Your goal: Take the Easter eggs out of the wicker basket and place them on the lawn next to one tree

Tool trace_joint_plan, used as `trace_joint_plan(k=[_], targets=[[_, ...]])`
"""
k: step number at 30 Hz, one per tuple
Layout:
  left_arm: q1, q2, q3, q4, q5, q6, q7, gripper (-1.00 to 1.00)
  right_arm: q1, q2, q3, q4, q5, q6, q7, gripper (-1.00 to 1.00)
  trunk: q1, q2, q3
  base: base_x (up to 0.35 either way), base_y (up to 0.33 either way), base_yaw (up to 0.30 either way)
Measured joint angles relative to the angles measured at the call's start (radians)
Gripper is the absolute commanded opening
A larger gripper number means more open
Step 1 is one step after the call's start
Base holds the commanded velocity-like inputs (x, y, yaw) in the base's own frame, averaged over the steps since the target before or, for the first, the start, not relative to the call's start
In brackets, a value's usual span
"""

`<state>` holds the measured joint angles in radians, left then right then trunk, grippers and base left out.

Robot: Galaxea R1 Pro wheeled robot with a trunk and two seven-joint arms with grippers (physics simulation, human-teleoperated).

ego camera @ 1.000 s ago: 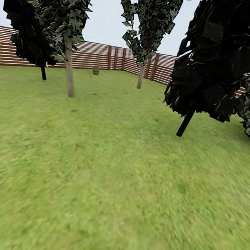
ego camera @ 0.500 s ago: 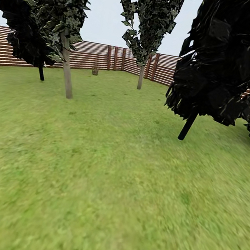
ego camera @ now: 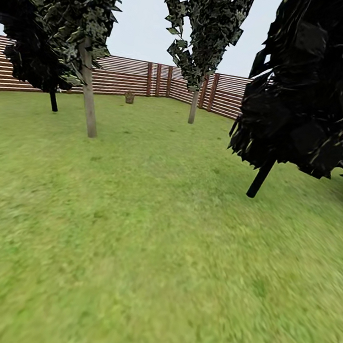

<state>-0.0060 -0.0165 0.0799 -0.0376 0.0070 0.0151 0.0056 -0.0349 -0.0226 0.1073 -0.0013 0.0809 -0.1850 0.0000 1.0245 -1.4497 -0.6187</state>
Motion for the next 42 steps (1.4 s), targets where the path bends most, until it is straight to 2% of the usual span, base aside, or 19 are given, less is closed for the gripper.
trace_joint_plan(k=[42], targets=[[0.000, -0.001, 0.000, 0.000, -0.004, 0.000, 0.000, 1.00, 0.000, 0.005, -0.003, -0.009, 0.006, -0.002, -0.004, 1.00, 0.000, 0.000, 0.000, 0.331, 0.000, 0.000]])
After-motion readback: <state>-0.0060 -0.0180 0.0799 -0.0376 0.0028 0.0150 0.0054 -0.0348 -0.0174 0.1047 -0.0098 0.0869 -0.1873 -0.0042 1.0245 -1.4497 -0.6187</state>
